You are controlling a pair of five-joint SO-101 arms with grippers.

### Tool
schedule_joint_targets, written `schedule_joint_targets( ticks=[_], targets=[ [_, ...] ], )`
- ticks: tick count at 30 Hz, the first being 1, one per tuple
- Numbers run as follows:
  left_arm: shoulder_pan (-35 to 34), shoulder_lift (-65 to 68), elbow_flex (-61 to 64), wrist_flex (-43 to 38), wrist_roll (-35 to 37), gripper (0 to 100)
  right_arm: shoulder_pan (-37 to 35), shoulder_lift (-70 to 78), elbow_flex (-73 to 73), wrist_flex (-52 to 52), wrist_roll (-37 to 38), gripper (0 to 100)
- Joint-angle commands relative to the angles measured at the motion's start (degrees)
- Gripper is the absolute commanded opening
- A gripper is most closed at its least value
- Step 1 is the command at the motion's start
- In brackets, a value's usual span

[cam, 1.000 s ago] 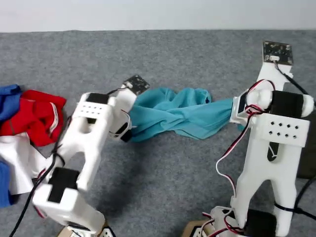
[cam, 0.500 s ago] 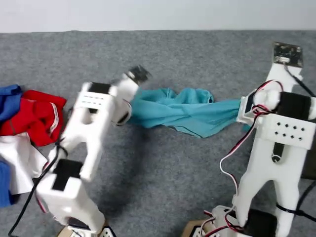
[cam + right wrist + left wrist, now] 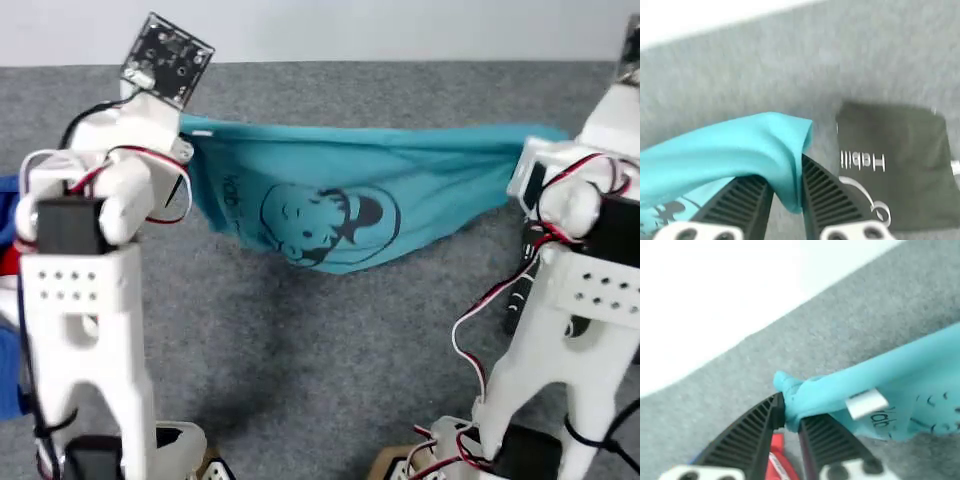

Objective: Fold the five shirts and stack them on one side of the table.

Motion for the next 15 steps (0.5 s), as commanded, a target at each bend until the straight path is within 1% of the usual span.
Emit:
schedule_joint_targets(
  ticks=[1, 5, 8, 11, 15],
  targets=[
    [-1.4, -2.8, -2.0, 0.3, -5.4, 0, 1.2, -0.4, -4.2, -3.6, -1.3, 1.0],
    [-1.2, -4.6, -6.6, 0.1, -7.6, 0, 1.2, -0.5, -8.3, -6.8, -1.3, 1.0],
    [-1.1, -6.0, -9.9, -1.9, -8.2, 0, 1.2, -0.5, -13.2, -7.5, -1.3, 1.0],
    [-1.4, -7.2, -10.9, -3.7, -8.2, 0, 1.2, -0.5, -17.8, -7.8, -1.3, 1.0],
    [-1.3, -10.6, -10.9, -3.9, -9.6, 0, 1.3, -0.5, -25.5, -7.4, -1.1, 0.9]
  ],
)
